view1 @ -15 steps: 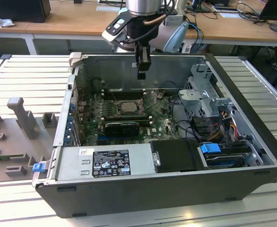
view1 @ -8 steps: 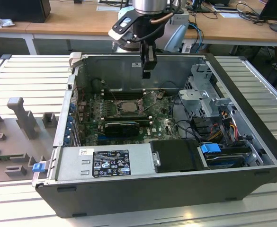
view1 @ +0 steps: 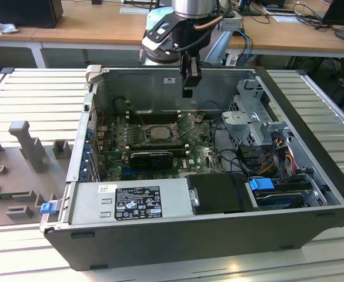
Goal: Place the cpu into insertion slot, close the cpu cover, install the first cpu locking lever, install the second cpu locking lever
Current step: 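Close the cpu cover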
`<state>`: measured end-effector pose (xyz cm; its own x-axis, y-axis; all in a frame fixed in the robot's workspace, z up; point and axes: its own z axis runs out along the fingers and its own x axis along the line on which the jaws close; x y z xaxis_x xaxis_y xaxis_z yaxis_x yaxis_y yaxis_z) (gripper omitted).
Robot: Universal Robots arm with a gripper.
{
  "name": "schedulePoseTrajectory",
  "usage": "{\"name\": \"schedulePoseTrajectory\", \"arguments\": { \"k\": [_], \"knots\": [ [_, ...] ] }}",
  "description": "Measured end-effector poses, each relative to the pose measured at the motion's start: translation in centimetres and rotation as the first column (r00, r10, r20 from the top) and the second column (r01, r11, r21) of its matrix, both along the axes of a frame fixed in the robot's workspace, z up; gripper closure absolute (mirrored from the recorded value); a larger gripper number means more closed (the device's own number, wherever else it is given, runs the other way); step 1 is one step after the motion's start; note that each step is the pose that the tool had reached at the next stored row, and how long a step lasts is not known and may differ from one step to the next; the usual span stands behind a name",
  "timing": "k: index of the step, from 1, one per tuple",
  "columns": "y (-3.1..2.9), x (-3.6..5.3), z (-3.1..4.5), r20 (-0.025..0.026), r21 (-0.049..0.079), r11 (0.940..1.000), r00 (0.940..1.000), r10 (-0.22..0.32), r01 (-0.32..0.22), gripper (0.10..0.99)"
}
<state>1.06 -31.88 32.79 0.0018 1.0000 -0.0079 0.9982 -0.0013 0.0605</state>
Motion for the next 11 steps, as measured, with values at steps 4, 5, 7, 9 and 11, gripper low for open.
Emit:
{"name": "schedulePoseTrajectory", "arguments": {
  "k": [4,5,7,9,11],
  "knots": [
    [0.00,0.57,-0.02,0.0000,0.000,1.0000,1.0000,0.000,0.000,0.980],
    [0.00,0.67,-0.02,0.0000,0.000,1.0000,1.0000,0.000,0.000,0.980],
    [0.00,0.93,-0.02,0.0000,0.000,1.0000,1.0000,0.000,0.000,0.980],
    [0.00,1.21,-0.03,0.0000,0.000,1.0000,1.0000,0.000,0.000,0.980],
    [0.00,1.40,-0.03,0.0000,0.000,1.0000,1.0000,0.000,0.000,0.980]
  ]
}}
